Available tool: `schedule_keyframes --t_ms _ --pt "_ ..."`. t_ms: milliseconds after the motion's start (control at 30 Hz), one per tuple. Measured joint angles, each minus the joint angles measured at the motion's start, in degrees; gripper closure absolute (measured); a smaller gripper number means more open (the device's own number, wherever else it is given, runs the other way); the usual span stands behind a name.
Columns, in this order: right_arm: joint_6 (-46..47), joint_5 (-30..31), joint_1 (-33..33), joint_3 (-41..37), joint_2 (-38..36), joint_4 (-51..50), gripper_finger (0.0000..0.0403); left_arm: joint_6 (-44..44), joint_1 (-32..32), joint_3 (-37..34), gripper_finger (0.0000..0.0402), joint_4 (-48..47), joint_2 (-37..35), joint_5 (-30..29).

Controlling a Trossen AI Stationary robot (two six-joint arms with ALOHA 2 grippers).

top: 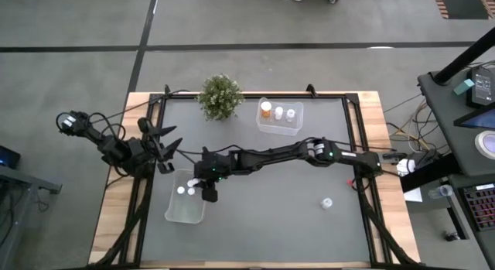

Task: Pick and place medicine bottles into bin by pill shape (circle, oval)
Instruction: Put the pink tablet bottle into the gray bin

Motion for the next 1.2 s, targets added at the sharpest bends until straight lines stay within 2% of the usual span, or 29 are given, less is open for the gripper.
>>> schedule_keyframes --t_ms 567,933,1200 --pt "-1.6 0.1 0.2 0.0 1.2 0.5 0.0281 0.0 0.0 -0.2 0.0221 0.3 -0.2 0.2" --pt "-1.6 0.1 0.2 0.0 1.2 0.3 0.0227 0.1 0.0 -0.2 0.0221 0.3 -0.2 0.2" --pt "-2.3 0.1 0.2 -0.1 0.8 0.1 0.0220 0.1 0.0 -0.2 0.0221 0.3 -0.2 0.2"
